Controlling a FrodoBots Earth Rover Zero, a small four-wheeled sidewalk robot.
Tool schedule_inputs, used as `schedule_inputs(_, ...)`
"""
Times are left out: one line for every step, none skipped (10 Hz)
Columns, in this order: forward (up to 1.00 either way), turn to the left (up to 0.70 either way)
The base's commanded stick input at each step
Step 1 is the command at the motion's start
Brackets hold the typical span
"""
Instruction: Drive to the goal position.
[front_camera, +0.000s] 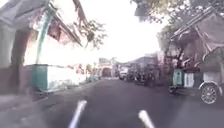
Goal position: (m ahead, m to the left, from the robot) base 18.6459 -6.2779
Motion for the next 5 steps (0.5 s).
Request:
schedule_inputs(0.85,0.0)
schedule_inputs(0.85,0.0)
schedule_inputs(0.85,0.0)
schedule_inputs(0.85,0.0)
schedule_inputs(0.85,0.0)
